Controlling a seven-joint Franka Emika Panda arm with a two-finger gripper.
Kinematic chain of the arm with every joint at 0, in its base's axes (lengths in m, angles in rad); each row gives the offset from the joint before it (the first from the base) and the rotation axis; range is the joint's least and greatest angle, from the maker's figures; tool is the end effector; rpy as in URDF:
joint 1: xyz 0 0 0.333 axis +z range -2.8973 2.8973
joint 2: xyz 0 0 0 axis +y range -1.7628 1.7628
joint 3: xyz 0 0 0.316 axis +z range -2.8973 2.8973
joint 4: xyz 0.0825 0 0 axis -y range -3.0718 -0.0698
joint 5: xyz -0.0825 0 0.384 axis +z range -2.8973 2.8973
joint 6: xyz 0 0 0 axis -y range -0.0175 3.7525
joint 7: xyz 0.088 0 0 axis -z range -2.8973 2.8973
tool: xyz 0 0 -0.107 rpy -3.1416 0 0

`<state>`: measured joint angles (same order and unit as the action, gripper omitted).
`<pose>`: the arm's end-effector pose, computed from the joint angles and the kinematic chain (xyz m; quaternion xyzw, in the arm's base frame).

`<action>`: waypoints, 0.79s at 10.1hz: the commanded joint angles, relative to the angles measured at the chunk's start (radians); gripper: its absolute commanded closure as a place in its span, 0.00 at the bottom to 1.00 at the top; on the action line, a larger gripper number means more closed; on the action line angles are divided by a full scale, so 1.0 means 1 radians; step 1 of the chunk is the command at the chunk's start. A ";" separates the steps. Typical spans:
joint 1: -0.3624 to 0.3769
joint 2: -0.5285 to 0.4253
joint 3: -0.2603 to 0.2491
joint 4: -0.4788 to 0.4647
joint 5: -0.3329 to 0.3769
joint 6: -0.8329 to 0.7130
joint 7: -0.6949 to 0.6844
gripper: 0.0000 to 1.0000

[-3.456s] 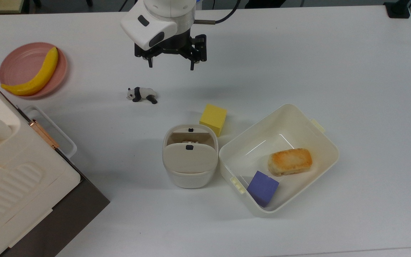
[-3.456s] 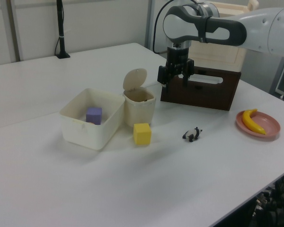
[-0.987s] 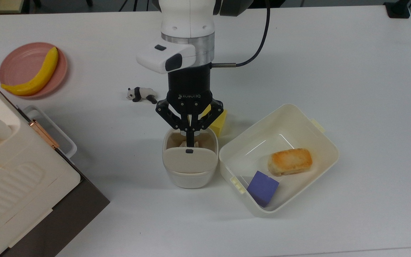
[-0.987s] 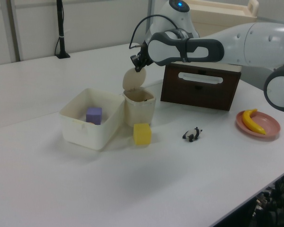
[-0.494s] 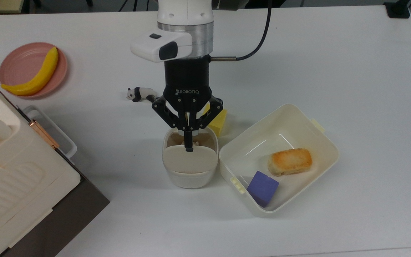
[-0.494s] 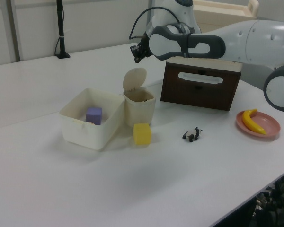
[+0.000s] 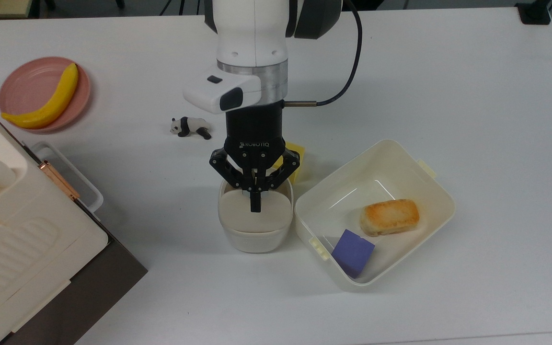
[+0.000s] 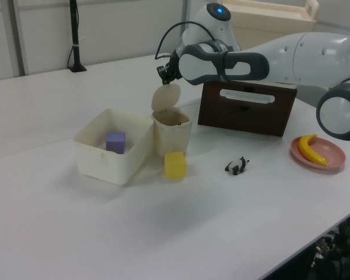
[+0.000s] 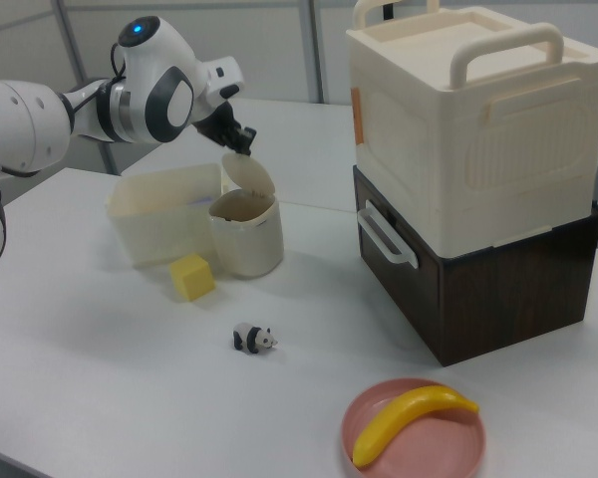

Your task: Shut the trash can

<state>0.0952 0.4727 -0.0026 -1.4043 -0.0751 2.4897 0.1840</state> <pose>0.7386 0.0694 0.5028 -0.9528 0.0217 -0.3028 0.0106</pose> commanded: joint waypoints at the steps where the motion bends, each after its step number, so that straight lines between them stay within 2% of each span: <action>1: 0.014 -0.019 -0.002 -0.025 0.014 -0.205 -0.075 1.00; 4: 0.015 -0.008 0.006 -0.060 0.012 -0.233 -0.080 1.00; 6: 0.041 0.053 0.004 -0.070 -0.003 -0.229 -0.081 1.00; 8: 0.041 0.060 0.004 -0.077 -0.005 -0.229 -0.083 1.00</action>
<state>0.1165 0.4983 0.0039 -1.4480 -0.0830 2.2692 0.1196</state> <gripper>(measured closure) 0.991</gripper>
